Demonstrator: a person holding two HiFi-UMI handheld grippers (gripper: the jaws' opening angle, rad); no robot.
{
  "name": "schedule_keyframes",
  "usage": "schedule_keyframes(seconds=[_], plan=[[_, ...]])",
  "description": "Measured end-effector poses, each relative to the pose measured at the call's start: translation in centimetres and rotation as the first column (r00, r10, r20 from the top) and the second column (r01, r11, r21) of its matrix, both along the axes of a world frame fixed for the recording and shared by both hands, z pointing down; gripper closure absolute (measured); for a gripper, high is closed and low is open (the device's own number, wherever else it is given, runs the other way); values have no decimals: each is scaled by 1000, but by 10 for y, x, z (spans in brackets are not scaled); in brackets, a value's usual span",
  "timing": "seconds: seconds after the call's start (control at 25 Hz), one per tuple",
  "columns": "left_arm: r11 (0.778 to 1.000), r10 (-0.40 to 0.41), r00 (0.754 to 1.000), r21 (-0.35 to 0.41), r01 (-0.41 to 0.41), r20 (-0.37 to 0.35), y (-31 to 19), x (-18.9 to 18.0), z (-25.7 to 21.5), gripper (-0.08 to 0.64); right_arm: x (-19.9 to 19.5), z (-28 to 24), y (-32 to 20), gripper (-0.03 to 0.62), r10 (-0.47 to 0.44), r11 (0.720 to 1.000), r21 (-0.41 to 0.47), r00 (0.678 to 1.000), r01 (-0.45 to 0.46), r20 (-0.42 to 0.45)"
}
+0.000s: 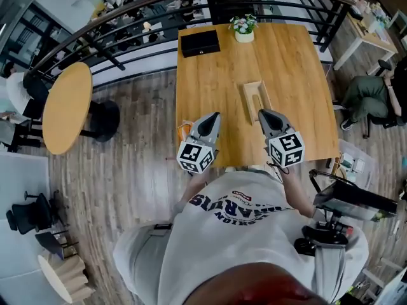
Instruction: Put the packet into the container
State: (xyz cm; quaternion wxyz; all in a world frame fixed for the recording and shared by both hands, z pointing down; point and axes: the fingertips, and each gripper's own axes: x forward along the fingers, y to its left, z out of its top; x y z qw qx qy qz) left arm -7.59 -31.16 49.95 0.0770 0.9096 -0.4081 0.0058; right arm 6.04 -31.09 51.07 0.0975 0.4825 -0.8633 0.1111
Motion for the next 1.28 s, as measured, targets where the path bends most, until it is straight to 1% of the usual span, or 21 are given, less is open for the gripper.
schedule_keyframes(seconds=[0.24,0.4,0.44,0.48,0.52,0.56,0.6,0.64,0.72,0.76,0.92,1.0,1.04,1.08,1.12,1.2,1.24,1.28], plan=[[999,-34,999,-7,35,21,-14,9,2,565,19,7,-27,583,-7,1000,-15,999,7,34],[997,-83,995,6,83,54,-27,4,4,563,24,14,-36,583,-16,1000,-24,999,17,49],[995,-99,993,9,99,57,-31,3,3,550,25,15,-38,583,-19,999,-25,999,20,51],[992,-124,990,15,123,61,-35,0,2,503,26,15,-39,583,-22,999,-24,998,23,51],[988,-157,985,25,155,69,-39,-3,0,397,26,15,-40,583,-25,999,-24,998,26,49],[980,-197,977,35,194,87,-43,-7,0,226,27,14,-40,583,-26,999,-23,999,27,48],[972,-236,965,40,233,116,-47,-11,2,76,28,14,-40,583,-24,999,-24,999,25,48],[964,-266,952,38,263,154,-51,-15,5,-20,30,15,-41,583,-20,999,-26,999,21,49],[956,-287,933,14,292,218,-56,-21,15,-31,34,16,-44,583,-15,999,-29,999,17,51],[955,-288,930,0,296,230,-57,-23,18,-31,35,16,-45,583,-16,999,-28,999,17,51],[953,-282,929,-38,299,241,-54,-31,27,-31,34,17,-47,583,-21,999,-29,998,23,55],[945,-282,922,-86,314,263,-50,-39,38,-31,32,20,-44,583,-22,999,-38,998,24,57],[934,-289,915,-128,334,283,-48,-45,47,-31,30,21,-42,583,-23,999,-43,998,26,55],[914,-298,902,-179,364,312,-46,-54,58,-29,30,22,-40,583,-26,998,-49,998,28,53],[886,-308,885,-235,400,349,-44,-64,73,-31,29,24,-38,583,-28,998,-54,998,31,51],[816,-313,855,-343,465,415,-39,-86,104,-31,29,28,-37,583,-29,997,-64,998,32,49],[780,-314,849,-394,485,424,-36,-96,118,-31,30,30,-36,583,-27,997,-69,998,30,48],[745,-322,851,-445,498,414,-33,-106,130,-31,32,31,-35,583,-23,997,-74,999,26,48]])
